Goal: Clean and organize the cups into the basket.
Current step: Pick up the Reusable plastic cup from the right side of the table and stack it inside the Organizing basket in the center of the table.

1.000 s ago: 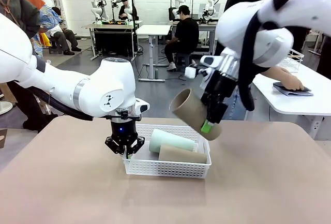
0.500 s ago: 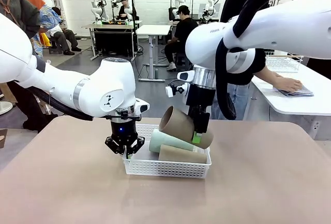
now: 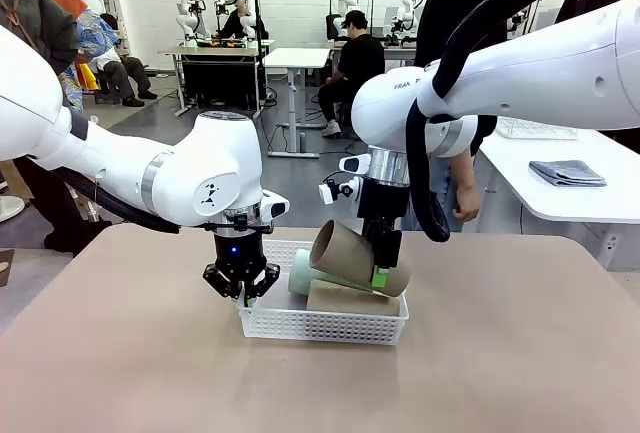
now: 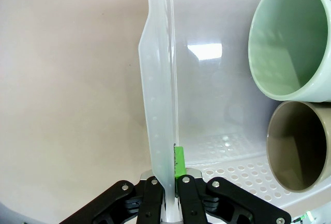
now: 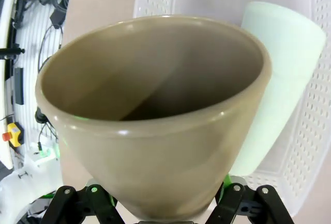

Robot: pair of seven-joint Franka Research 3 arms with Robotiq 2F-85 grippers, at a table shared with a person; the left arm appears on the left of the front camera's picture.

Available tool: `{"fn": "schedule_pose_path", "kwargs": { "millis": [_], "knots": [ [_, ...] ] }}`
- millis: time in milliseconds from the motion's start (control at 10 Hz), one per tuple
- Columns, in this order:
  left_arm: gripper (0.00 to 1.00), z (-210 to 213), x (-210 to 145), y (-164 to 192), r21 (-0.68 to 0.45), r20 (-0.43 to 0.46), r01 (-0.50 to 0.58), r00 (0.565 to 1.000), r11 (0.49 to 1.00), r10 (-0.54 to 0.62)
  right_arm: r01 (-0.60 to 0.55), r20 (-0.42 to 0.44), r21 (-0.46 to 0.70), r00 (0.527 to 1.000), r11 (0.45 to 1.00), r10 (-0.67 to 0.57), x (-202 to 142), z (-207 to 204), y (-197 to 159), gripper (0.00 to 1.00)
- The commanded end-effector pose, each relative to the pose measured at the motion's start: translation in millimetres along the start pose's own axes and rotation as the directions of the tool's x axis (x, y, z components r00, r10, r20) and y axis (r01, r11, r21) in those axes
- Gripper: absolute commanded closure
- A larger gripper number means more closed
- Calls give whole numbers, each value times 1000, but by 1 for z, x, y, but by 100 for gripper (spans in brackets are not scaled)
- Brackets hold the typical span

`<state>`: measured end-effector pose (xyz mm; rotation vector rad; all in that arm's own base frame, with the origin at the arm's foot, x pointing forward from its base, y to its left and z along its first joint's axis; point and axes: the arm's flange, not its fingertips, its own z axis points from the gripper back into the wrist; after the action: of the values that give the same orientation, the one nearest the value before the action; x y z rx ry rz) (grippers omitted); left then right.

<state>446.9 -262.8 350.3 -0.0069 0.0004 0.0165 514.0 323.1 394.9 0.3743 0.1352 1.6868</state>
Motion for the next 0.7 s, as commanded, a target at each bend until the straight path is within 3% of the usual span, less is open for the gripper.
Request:
{"fn": "schedule_pose_path", "kwargs": {
  "millis": [0,500,600],
  "knots": [
    [100,1,-1,1,-2,0,-3,1000,1000,3,-47,34,2,998,999,47,-2,1,-7,19],
    [100,1,-1,1,-2,0,-3,1000,1000,3,-106,102,23,989,994,103,-11,-7,-16,19],
    [100,1,-1,1,-2,0,-3,1000,1000,3,-116,113,22,987,993,112,-10,-9,-17,7]
  ]
}}
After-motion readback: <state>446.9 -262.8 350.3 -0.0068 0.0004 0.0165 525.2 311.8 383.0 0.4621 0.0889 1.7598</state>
